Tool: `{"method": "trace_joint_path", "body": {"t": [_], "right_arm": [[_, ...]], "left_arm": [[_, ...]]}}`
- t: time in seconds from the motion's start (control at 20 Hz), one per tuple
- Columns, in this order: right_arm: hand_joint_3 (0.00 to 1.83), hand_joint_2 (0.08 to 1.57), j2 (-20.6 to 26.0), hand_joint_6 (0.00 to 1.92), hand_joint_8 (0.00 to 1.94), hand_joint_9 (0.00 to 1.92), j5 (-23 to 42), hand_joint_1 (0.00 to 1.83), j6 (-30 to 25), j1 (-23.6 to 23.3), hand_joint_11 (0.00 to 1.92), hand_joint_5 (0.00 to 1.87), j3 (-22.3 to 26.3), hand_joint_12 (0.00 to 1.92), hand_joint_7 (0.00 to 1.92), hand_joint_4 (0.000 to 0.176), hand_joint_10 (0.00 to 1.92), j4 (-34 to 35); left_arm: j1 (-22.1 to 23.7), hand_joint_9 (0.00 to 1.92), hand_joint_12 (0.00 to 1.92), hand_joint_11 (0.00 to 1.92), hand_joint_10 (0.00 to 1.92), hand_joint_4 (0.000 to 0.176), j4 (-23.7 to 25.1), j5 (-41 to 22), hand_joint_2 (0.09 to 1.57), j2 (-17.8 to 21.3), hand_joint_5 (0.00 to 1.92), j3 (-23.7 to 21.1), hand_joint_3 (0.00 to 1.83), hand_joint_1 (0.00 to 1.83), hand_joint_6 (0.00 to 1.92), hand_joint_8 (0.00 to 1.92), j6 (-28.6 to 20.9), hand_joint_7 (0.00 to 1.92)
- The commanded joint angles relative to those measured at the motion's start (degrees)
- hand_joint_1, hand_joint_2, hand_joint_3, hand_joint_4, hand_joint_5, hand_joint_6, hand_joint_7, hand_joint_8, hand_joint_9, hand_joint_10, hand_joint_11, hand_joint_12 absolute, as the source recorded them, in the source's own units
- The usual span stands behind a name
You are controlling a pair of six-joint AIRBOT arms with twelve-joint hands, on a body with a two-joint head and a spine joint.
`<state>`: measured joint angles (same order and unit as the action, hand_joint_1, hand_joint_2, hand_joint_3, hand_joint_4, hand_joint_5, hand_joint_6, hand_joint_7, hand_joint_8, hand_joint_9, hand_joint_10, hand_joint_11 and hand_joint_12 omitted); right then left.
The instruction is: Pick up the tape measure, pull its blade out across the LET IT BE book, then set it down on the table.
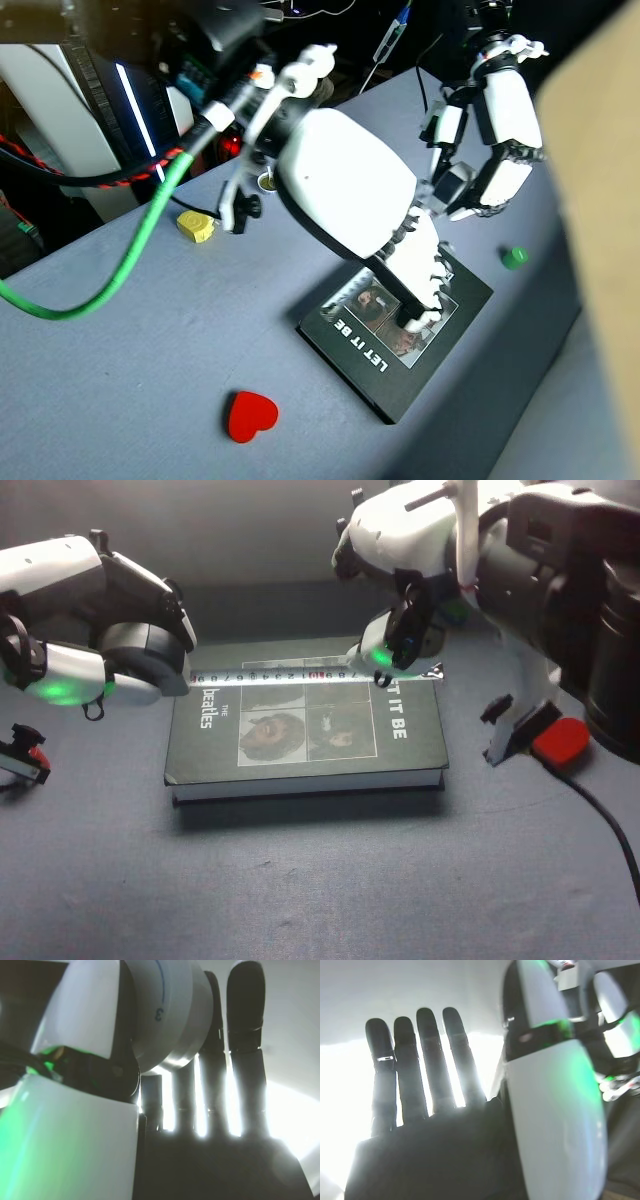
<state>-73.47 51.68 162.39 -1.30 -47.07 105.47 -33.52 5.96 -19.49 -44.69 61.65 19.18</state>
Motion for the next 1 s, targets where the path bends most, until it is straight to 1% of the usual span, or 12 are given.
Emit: {"method": "trace_joint_path", "body": {"t": [0.0,0.05,0.1,0.3,0.4,0.55,0.75,0.95], "right_arm": [[0.00,1.09,-0.35,0.01,0.01,0.49,-1.07,0.89,0.80,-0.81,0.19,0.53,-0.34,0.91,0.58,0.000,0.01,-2.01],[0.00,1.09,-0.74,0.01,0.01,0.49,-0.96,0.89,0.92,-0.68,0.19,0.53,-0.85,0.91,0.58,0.000,0.01,-1.79],[0.00,1.09,-1.09,0.01,0.01,0.52,-0.42,0.90,0.65,-0.52,0.22,0.53,-1.34,0.92,0.60,0.000,0.02,-1.79],[0.00,1.09,-2.24,0.01,0.01,0.54,-0.17,0.92,0.09,0.09,0.24,0.55,-3.02,0.93,0.61,0.000,0.02,-1.86],[0.00,1.10,-2.90,0.01,0.01,0.56,-0.41,0.93,-0.82,0.44,0.26,0.57,-4.04,0.93,0.63,0.000,0.02,-3.62],[0.00,1.10,-3.62,0.02,0.01,0.60,-0.56,0.93,-1.33,0.56,0.30,0.61,-5.62,0.95,0.65,0.000,0.03,-4.03],[0.00,1.10,-3.64,0.02,0.01,0.62,-1.27,0.93,-0.06,0.26,0.33,0.67,-6.12,0.95,0.69,0.000,0.02,-0.98],[0.00,1.10,-3.75,0.02,0.01,0.66,-1.14,0.93,-0.06,0.70,0.36,0.70,-6.53,0.96,0.71,0.000,0.03,-0.98]], "left_arm": [[1.21,0.96,1.11,0.90,1.25,0.000,-0.36,-7.36,1.12,-0.30,0.90,0.25,0.00,1.38,0.89,0.99,-1.07,0.97],[1.60,0.96,1.11,0.90,1.25,0.000,-0.36,-7.36,1.12,-0.57,0.90,0.49,0.00,1.38,0.89,0.99,-1.27,0.97],[2.07,0.95,1.10,0.91,1.25,0.000,-0.36,-7.35,1.12,-0.90,0.90,0.72,0.00,1.38,0.90,1.03,-1.47,0.94],[3.27,0.98,1.10,0.91,1.21,0.000,-0.35,-6.64,1.11,-1.16,0.94,1.20,0.00,1.38,0.87,0.99,-1.54,0.97],[3.47,0.97,1.10,0.91,1.22,0.000,-0.02,-6.06,1.11,-1.16,0.92,1.36,0.00,1.38,0.89,0.99,-1.70,0.97],[3.47,0.96,1.10,0.89,1.24,0.000,5.94,-6.13,1.11,-1.14,0.94,2.07,0.00,1.38,0.87,0.98,-6.59,0.98],[3.81,0.95,1.11,0.90,1.25,0.000,6.28,-6.29,1.11,-1.25,0.93,2.57,0.00,1.38,0.87,0.97,-6.79,0.99],[4.15,0.96,1.12,0.90,1.24,0.000,6.27,-6.10,1.11,-1.43,0.93,2.68,0.00,1.38,0.88,1.00,-6.79,0.95]]}}
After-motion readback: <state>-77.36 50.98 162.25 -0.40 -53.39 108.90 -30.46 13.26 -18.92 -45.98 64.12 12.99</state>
